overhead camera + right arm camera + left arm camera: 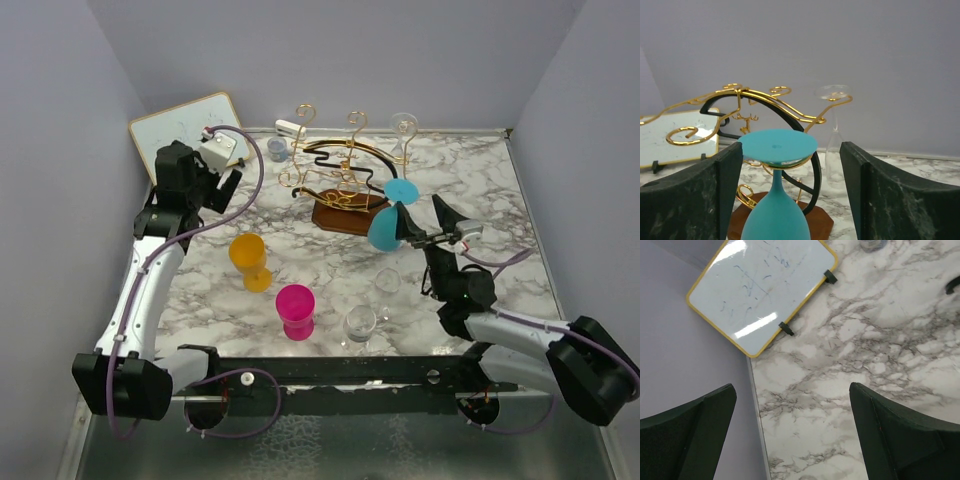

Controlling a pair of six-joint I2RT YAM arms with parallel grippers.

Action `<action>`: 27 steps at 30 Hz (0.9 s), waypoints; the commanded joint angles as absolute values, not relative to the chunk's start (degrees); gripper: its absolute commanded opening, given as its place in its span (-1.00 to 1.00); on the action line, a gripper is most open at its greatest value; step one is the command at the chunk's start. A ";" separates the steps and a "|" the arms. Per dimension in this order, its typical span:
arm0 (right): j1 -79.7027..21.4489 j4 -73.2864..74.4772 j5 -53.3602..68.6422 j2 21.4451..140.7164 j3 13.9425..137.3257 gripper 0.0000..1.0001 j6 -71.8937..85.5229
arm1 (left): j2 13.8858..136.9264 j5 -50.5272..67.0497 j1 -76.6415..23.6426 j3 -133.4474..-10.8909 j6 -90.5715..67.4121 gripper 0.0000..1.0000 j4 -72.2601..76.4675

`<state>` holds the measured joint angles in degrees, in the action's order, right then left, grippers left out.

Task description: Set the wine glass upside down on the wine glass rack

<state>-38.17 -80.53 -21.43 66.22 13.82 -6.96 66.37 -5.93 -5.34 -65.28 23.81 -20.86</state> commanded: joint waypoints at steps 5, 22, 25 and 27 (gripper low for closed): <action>-38.23 -61.52 -20.26 51.61 12.72 0.86 -1.49 | 67.11 10.39 -5.10 -73.72 26.99 0.99 -47.39; -38.23 -18.30 -17.36 49.70 41.04 0.99 4.55 | 69.56 19.91 -4.92 -72.93 27.84 0.99 -60.17; -38.23 -17.06 -13.60 49.34 45.40 0.99 6.22 | 70.68 19.13 -4.92 -72.95 26.88 0.97 -59.07; -38.23 -15.08 -10.10 49.78 48.86 0.99 6.42 | 71.76 19.02 -4.92 -72.83 26.20 0.91 -58.38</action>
